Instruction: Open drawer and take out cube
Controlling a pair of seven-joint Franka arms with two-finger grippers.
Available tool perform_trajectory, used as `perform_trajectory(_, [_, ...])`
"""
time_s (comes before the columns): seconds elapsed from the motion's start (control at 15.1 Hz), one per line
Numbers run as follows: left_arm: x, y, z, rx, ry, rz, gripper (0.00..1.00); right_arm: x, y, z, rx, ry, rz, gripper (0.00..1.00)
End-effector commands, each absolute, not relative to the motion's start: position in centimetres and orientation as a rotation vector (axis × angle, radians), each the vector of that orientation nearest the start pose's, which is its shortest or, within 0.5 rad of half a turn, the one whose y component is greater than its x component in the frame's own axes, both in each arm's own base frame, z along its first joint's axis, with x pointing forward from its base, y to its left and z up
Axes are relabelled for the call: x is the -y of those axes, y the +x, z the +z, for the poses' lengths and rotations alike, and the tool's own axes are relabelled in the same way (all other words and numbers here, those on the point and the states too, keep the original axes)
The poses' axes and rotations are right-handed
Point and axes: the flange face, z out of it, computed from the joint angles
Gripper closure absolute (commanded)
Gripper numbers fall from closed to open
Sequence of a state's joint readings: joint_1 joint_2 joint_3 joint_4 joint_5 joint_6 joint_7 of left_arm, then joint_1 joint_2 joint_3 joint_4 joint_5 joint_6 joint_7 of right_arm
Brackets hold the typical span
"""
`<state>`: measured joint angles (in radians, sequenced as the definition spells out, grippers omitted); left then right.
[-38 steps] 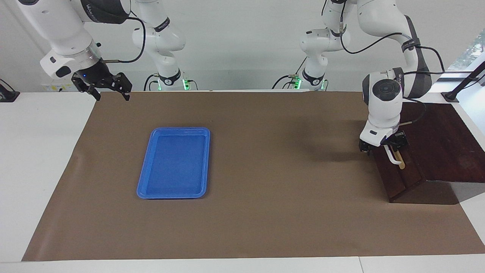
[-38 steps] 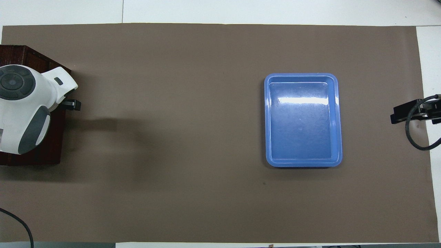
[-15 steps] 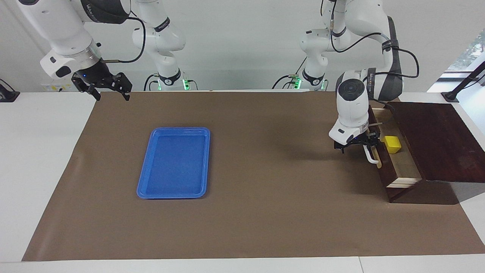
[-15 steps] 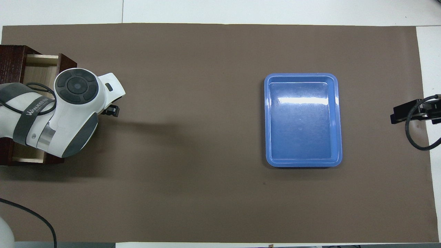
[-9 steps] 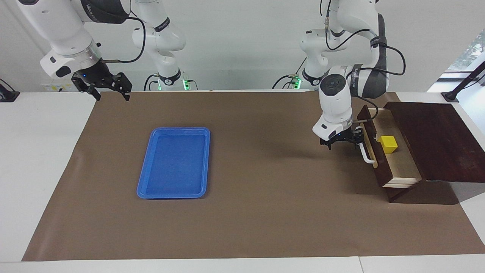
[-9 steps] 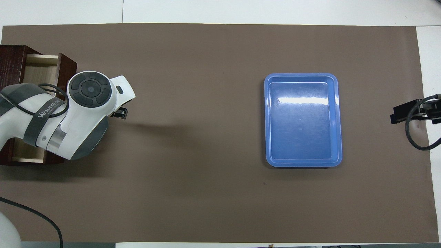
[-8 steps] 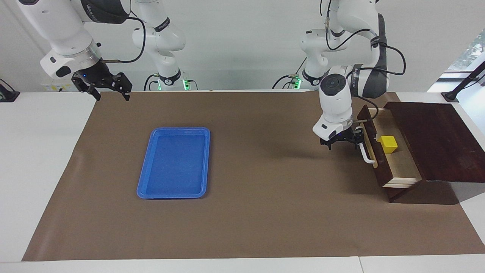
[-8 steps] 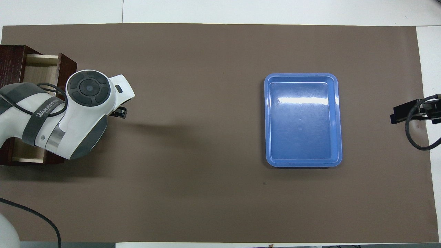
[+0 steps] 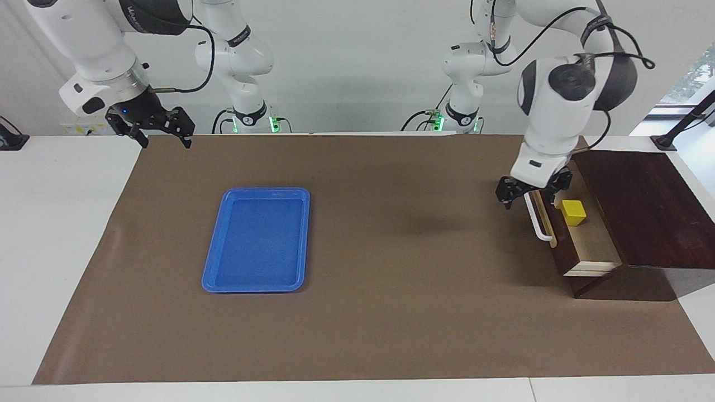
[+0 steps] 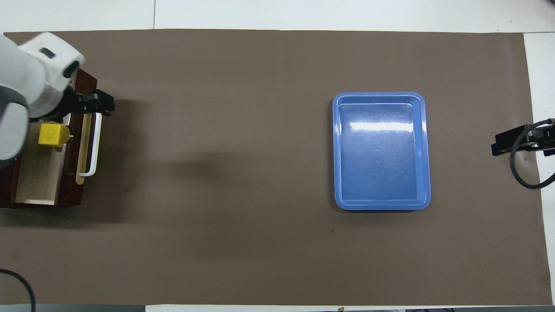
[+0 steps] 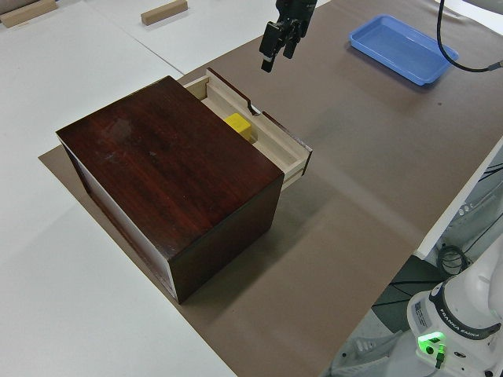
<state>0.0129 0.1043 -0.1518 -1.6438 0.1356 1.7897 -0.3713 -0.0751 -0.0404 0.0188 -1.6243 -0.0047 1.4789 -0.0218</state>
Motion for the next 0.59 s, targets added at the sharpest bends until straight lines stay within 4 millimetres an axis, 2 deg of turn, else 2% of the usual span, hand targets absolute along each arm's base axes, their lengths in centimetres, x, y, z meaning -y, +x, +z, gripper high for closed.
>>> perform_trajectory(0.0, [2.9,59.7,56.1,0.838,-2.984,-0.119,0.00,3.1,52.4,61.5,-0.021,-3.148,0.178,0.00])
perform_trajectory(0.07, [2.1,59.6,55.9,1.023,-2.929,-0.132,0.00,3.1,52.4,61.5,-0.021,-3.148,0.178,0.00])
perform_trajectory(0.13, [1.0,59.3,55.2,1.293,-2.834,-0.164,0.00,3.1,52.4,61.5,-0.021,-3.148,0.178,0.00])
perform_trajectory(0.26, [-0.3,59.5,54.3,1.640,-2.693,-0.251,0.00,3.1,52.4,61.5,-0.021,-3.148,0.178,0.00])
perform_trajectory(0.33, [-1.1,59.5,54.1,1.732,-2.646,-0.269,0.00,3.1,52.4,61.5,-0.021,-3.148,0.178,0.00])
perform_trajectory(0.53, [-2.0,60.3,52.1,1.798,-2.590,-0.215,0.00,3.2,52.3,61.5,-0.023,-3.147,0.178,0.00])
